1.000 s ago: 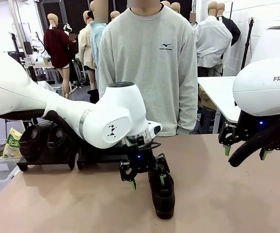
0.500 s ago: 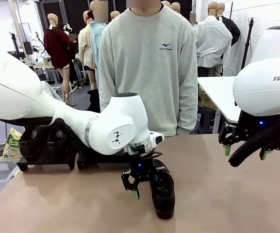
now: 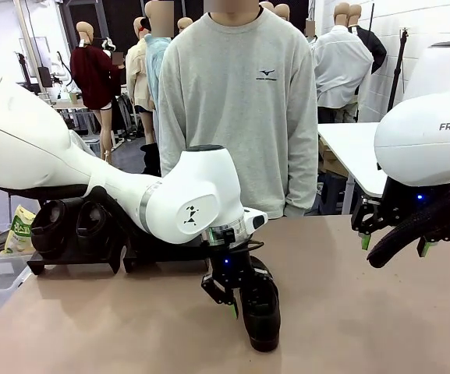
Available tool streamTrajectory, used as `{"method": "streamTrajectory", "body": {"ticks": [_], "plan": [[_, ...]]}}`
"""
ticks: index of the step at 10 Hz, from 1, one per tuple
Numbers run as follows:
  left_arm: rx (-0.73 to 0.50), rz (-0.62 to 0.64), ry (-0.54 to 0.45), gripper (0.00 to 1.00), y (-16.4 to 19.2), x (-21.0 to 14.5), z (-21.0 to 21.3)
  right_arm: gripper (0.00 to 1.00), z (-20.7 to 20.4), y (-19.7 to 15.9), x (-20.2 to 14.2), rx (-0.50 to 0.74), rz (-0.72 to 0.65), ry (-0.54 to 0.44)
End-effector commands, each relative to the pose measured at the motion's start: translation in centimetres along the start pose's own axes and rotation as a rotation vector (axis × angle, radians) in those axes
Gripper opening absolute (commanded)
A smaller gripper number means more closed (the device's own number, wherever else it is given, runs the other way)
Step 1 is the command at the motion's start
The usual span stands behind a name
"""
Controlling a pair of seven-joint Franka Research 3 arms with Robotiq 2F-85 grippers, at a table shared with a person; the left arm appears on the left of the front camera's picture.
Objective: Organize the shoes by placing them on the stand.
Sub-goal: Place the Shoe from the middle of the table onto the Shoes Stand.
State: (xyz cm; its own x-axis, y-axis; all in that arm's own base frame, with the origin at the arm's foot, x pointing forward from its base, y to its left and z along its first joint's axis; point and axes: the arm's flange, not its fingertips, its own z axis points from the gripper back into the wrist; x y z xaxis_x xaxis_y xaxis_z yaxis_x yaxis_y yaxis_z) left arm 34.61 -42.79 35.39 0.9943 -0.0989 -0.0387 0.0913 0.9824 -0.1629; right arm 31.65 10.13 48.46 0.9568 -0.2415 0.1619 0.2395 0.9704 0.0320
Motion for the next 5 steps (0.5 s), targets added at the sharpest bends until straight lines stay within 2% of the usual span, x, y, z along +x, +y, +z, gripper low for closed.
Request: {"method": "streamTrajectory", "body": {"ticks": [1, 5], "plan": [[-0.024, -0.036, 0.036, 0.0, -0.21, 0.3, 0.08, 1.0, -0.01, -0.11, 0.02, 0.007, 0.008, 0.008], [-0.031, -0.078, 0.045, 0.0, -0.08, 0.51, 0.16, 1.0, -0.01, -0.11, 0.02, 0.007, 0.008, 0.008]]}}
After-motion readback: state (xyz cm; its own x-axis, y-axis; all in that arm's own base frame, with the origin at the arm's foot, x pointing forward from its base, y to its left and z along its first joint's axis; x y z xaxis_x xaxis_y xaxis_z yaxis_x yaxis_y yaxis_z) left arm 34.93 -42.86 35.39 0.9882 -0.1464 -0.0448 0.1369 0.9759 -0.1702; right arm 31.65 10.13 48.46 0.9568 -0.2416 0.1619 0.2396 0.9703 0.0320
